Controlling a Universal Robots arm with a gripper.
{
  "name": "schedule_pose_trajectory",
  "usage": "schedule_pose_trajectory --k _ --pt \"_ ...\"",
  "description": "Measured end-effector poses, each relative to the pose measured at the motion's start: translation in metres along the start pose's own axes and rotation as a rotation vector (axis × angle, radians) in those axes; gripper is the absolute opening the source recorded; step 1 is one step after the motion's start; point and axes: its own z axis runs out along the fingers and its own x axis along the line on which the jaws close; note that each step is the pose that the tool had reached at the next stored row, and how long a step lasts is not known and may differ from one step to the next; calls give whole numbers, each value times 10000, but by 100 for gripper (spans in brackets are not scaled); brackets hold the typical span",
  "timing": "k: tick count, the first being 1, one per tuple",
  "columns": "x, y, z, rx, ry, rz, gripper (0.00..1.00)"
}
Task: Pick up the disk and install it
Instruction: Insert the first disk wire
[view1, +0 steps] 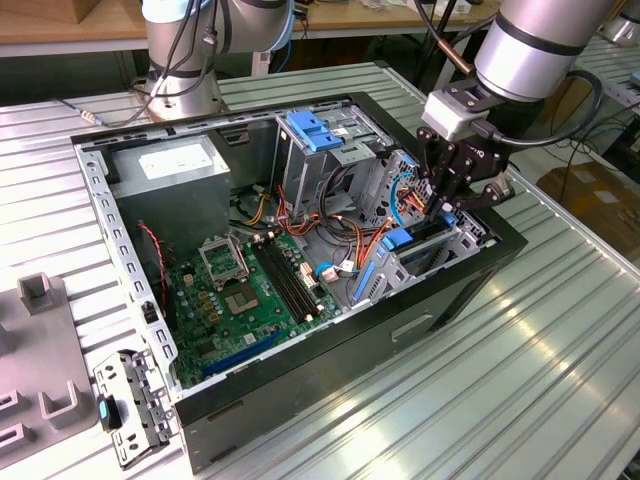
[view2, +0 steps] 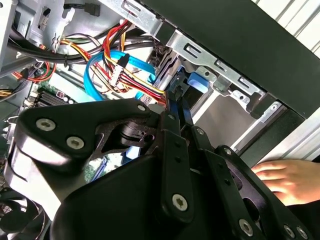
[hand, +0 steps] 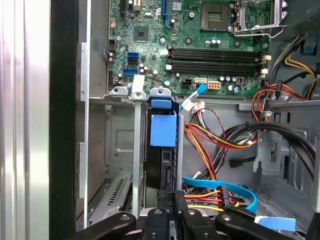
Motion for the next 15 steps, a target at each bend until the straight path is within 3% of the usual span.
schedule_pose_trajectory --k 3,5,11,13,15 --pt "-1 3 9 0 2 0 16" --pt "1 5 51 -1 2 1 16" --pt "6 5 62 1 -5 0 16" --pt "8 4 21 0 3 1 24" --pt "7 2 -44 0 1 1 24"
